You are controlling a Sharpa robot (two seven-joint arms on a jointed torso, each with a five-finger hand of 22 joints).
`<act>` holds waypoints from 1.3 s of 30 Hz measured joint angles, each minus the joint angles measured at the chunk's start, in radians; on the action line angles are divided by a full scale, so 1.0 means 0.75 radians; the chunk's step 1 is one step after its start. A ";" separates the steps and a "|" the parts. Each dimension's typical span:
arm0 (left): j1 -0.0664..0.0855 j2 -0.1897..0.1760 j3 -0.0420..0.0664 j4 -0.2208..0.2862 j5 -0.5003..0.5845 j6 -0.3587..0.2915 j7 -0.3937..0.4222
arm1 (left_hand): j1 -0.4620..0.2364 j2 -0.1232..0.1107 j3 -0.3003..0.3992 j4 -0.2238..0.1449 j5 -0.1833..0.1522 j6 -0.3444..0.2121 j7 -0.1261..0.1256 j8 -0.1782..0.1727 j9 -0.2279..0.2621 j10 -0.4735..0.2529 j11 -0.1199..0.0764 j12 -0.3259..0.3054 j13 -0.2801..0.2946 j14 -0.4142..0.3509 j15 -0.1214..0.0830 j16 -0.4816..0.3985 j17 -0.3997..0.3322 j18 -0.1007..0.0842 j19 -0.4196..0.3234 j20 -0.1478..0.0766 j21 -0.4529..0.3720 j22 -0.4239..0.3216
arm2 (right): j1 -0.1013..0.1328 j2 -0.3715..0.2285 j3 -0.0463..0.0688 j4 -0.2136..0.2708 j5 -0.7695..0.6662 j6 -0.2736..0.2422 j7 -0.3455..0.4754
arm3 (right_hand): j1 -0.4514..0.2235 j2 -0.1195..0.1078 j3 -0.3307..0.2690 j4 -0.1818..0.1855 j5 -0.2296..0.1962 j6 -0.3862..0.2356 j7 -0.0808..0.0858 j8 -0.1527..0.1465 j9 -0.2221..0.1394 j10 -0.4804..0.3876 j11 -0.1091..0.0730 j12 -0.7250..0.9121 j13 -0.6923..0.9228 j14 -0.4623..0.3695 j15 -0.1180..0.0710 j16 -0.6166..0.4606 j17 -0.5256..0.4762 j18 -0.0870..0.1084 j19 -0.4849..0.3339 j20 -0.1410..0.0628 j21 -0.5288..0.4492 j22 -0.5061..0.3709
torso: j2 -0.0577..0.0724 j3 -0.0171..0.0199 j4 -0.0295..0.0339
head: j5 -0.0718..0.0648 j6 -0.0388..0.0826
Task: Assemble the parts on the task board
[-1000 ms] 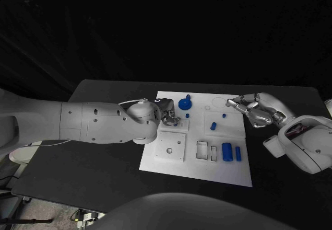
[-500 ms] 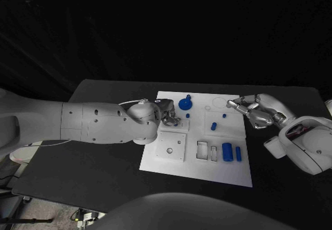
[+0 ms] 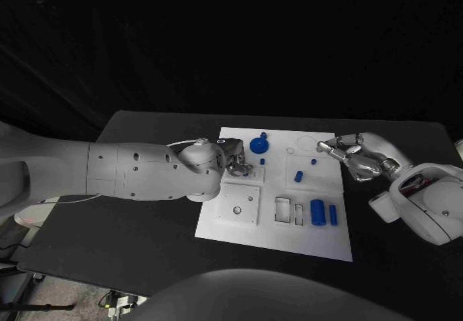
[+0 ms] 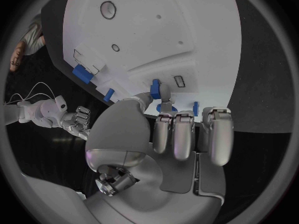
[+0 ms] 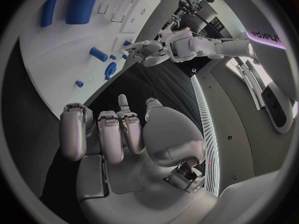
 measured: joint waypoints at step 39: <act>-0.010 0.003 -0.001 -0.002 -0.008 0.016 -0.001 | -0.196 0.041 -0.222 0.064 -0.206 -0.089 0.022 0.037 0.129 0.000 0.019 0.000 0.000 0.005 0.005 0.000 -0.001 0.000 0.000 0.000 -0.016 0.000 | -0.012 -0.005 0.000 -0.007 0.000 0.016 -0.009 | 0.005 0.005 0.000 0.000 0.005 0.000 0.000 0.000 -0.001 0.000 0.000 0.000 0.000 0.000 0.000 0.000 0.001 0.000 -0.005 0.005 0.000 -0.001 | 0.000 -0.0006 0.0010 | 0.007 0.000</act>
